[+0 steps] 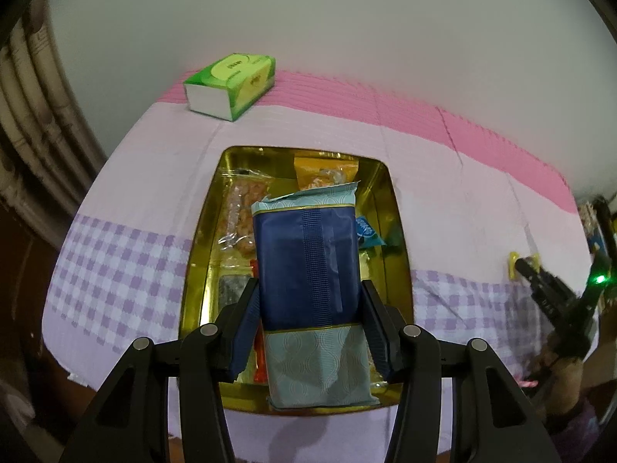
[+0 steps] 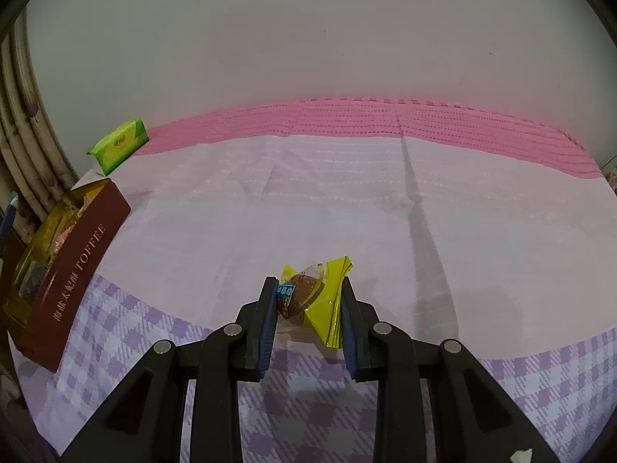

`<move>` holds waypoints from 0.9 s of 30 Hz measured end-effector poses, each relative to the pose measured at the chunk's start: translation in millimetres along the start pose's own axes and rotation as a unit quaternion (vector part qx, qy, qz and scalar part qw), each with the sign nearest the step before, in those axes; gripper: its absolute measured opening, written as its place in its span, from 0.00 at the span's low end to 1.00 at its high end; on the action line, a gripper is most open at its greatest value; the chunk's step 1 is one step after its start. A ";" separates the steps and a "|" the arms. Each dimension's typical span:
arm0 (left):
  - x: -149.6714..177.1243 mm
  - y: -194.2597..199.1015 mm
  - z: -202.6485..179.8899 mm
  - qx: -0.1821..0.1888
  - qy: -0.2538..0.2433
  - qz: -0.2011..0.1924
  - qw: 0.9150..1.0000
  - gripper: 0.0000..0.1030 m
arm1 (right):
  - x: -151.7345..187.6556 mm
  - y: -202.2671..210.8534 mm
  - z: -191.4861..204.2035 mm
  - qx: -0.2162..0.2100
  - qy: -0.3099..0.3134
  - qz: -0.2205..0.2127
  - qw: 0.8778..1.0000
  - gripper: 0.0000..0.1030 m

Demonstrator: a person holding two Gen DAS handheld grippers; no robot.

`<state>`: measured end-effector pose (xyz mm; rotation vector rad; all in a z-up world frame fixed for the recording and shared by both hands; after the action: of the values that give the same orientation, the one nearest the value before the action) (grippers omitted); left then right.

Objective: Organize snacks
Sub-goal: 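Lower the wafer bar into the tray and open the left gripper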

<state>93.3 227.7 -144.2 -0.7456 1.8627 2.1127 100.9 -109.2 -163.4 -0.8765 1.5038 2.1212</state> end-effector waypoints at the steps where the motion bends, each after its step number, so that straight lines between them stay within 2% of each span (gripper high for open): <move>1: 0.8 -4.1 -1.0 0.000 -0.003 0.003 1.000 0.49 | 0.0 0.3 -0.2 0.002 0.000 0.000 1.000 0.26; 4: 1.7 -12.8 -4.4 0.009 -0.009 0.008 1.000 0.49 | 0.0 0.3 -0.5 0.008 0.002 0.001 1.000 0.26; 12: -5.7 -19.4 -13.3 0.005 -0.019 0.006 1.000 0.49 | -0.1 -2.7 4.1 0.016 0.010 0.004 1.000 0.26; 27: -10.3 -33.4 -28.6 -0.028 -0.050 -0.002 0.998 0.50 | -0.1 -2.7 0.7 0.015 0.006 0.008 1.000 0.26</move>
<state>124.6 207.1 -169.3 -0.6422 1.7563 2.1658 102.5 -107.6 -165.0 -0.8713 1.5494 2.1016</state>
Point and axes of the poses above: each gripper's, at about its wrist camera, not at the fingertips, and y roughly against the way its jaws point, z to its left, x to its underside, the point moved 6 cm from there along -y, roughly the way its jaws point, and after that the axes turned 11 degrees about -x, right-handed, at the moved point
